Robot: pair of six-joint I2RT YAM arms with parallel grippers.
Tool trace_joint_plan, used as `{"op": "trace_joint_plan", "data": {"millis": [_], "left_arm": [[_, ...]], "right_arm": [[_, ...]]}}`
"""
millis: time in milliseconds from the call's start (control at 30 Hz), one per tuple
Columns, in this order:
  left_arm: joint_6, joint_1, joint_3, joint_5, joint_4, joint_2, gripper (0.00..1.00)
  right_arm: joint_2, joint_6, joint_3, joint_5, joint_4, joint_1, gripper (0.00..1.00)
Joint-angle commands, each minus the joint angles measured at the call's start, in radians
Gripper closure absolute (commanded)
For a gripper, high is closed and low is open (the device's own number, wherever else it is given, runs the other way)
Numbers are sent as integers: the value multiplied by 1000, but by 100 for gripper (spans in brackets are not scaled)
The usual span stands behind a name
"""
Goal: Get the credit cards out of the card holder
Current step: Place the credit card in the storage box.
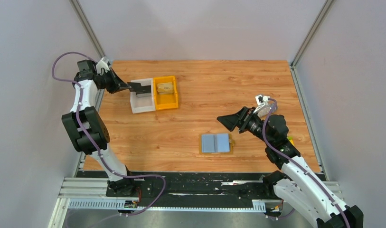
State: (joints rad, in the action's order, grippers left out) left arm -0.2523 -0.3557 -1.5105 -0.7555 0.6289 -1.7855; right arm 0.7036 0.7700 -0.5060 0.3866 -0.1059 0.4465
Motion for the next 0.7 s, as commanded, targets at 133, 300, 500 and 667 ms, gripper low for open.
{"op": "trace_joint_plan", "data": {"millis": [133,300,500,667], "left_arm": [[19,-3,-159,9,27,-134,100],[31,-4,-237,5,56,-199,100],[37,7,-302,-6,77,-278,100],[45,32,-352,-9,91,-323,100]], "right_arm": [[57,-44,-67,8,-11,1,0],[74,-49,-76,-9,-12,2,0],[117,-51,-92,-15,-16,1,0],[157,-52,-109,-12,-30,2,0]]}}
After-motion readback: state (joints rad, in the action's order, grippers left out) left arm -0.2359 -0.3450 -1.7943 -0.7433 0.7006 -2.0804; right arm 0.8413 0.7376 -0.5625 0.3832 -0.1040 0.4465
